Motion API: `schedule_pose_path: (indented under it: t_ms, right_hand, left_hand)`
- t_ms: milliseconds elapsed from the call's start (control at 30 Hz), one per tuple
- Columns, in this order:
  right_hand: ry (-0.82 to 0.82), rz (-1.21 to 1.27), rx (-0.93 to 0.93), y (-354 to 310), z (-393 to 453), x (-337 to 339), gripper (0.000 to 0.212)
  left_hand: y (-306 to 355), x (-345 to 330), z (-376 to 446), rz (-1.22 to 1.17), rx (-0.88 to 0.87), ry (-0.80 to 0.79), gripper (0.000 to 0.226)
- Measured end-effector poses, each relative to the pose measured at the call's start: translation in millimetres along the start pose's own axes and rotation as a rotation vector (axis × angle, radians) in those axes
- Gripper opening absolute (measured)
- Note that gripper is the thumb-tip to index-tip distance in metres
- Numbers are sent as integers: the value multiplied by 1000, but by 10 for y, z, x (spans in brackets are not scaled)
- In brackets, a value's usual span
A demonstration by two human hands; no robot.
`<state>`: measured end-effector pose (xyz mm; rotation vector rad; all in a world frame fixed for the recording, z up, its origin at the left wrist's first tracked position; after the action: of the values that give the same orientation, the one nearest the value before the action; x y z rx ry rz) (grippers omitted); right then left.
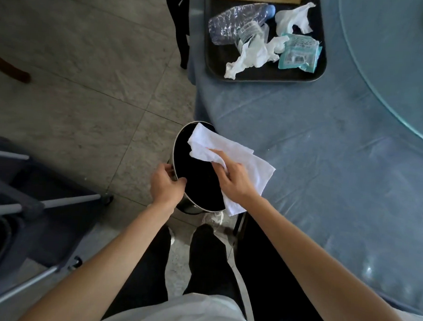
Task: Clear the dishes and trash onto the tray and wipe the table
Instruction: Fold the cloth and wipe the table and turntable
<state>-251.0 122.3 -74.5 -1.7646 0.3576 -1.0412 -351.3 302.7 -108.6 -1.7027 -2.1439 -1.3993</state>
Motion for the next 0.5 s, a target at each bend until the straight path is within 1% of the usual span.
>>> schedule_pose_path:
  t_ms: [67, 133, 200, 267, 333, 400, 467, 500]
  right_hand:
    - [89, 82, -6, -105, -28, 54, 37]
    - [215, 154, 24, -209, -39, 237, 28]
    - [336, 206, 33, -280, -43, 527, 24]
    - [453, 206, 20, -311, -44, 911, 22]
    - [564, 175, 9, -302, -69, 1349, 17]
    - [664, 88, -4, -270, -92, 1802, 16]
    - [717, -22, -29, -165, -84, 2193, 15]
    - [714, -86, -59, -74, -64, 2337, 16]
  left_hand:
    - [-13, 37, 16, 14, 3, -2, 36]
    - [-26, 65, 28, 32, 16, -6, 35]
    - [-28, 88, 20, 47, 27, -2, 35]
    - [-21, 93, 14, 59, 18, -4, 33]
    - [-11, 98, 19, 71, 19, -3, 31]
    - [24, 104, 29, 83, 21, 4, 31]
    - [61, 89, 35, 73, 13, -1, 31]
    - [74, 80, 39, 70, 7, -3, 31]
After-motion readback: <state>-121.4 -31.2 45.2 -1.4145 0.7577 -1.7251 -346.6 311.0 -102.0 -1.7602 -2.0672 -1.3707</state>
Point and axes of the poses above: each hand's wrist, its own z-axis towards the middle knuckle, its own x-axis out of the back of the hand, y = z × x, the point moved 7 cm from there along z, towards the middle knuckle, and after that the axes turned 6 degrees about x, right-handed, at the moved point
